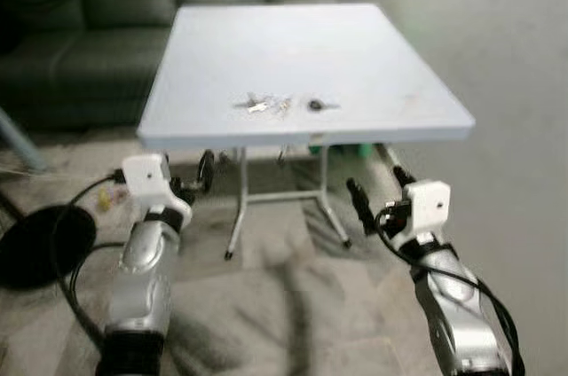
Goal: Hang keys on a hook
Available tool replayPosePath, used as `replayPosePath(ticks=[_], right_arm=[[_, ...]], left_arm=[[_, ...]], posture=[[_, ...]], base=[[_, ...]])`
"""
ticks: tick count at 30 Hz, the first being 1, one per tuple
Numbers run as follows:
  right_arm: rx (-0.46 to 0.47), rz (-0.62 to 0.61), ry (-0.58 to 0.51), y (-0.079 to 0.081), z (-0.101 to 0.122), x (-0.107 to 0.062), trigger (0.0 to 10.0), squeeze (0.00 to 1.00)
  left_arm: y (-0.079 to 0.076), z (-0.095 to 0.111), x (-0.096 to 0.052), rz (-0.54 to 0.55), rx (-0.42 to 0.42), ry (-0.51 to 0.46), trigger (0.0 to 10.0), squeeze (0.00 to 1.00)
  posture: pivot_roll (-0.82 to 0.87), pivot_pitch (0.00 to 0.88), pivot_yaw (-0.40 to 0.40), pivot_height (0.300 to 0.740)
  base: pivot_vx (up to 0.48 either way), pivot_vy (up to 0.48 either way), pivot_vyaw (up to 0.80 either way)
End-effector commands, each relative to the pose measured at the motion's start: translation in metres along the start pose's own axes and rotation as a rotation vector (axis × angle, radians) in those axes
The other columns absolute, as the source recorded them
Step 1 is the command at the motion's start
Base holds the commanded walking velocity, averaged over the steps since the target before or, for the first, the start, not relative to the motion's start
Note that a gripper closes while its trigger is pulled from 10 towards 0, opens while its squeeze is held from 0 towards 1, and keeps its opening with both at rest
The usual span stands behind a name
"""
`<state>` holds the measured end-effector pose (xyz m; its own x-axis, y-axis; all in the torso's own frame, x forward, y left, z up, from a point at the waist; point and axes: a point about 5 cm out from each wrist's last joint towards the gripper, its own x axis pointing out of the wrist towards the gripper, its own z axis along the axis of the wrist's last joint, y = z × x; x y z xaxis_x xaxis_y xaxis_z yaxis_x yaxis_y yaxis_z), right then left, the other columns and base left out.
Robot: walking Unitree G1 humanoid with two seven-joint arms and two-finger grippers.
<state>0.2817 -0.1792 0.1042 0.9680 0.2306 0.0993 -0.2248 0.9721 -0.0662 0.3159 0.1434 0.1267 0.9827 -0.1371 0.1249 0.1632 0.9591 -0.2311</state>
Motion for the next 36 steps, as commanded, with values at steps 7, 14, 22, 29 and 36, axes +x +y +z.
replayPosePath(ticks=[7, 14, 22, 29, 36], right_arm=[[0.011, 0.03, -0.034, 0.008, 0.0068, 0.0069, 10.0, 0.0], [-0.017, 0.068, -0.037, 0.012, 0.0088, 0.0094, 10.0, 0.0], [-0.013, 0.076, -0.026, 0.0138, 0.0077, 0.0103, 10.0, 0.0], [-0.002, 0.074, -0.009, 0.0156, 0.0059, 0.0117, 10.0, 0.0], [0.003, 0.058, -0.006, 0.0152, 0.0061, 0.012, 10.0, 0.0]], left_arm=[[0.0116, 0.0043, -0.0018, 0.029, 0.036, -0.007, 10.0, 0.0], [0.0107, 0.004, -0.0023, 0.029, 0.039, -0.008, 10.0, 0.0], [0.0113, 0.0042, -0.0028, 0.034, 0.04, -0.009, 10.0, 0.0], [0.012, 0.004, -0.0039, 0.042, 0.038, -0.01, 10.0, 0.0], [0.0136, 0.0041, -0.0047, 0.049, 0.038, -0.008, 10.0, 0.0]], posture=[[0.01, 0.0, -0.024, 0.74], [0.02, 0.0, -0.029, 0.74], [0.02, 0.0, -0.031, 0.74], [0.03, 0.0, -0.032, 0.74], [0.03, 0.0, -0.033, 0.74]], base=[[0.315, 0.25, 0.0], [0.314, 0.253, 0.08], [0.314, 0.252, 0.8], [0.314, 0.252, 0.0], [0.316, 0.252, 0.0]])
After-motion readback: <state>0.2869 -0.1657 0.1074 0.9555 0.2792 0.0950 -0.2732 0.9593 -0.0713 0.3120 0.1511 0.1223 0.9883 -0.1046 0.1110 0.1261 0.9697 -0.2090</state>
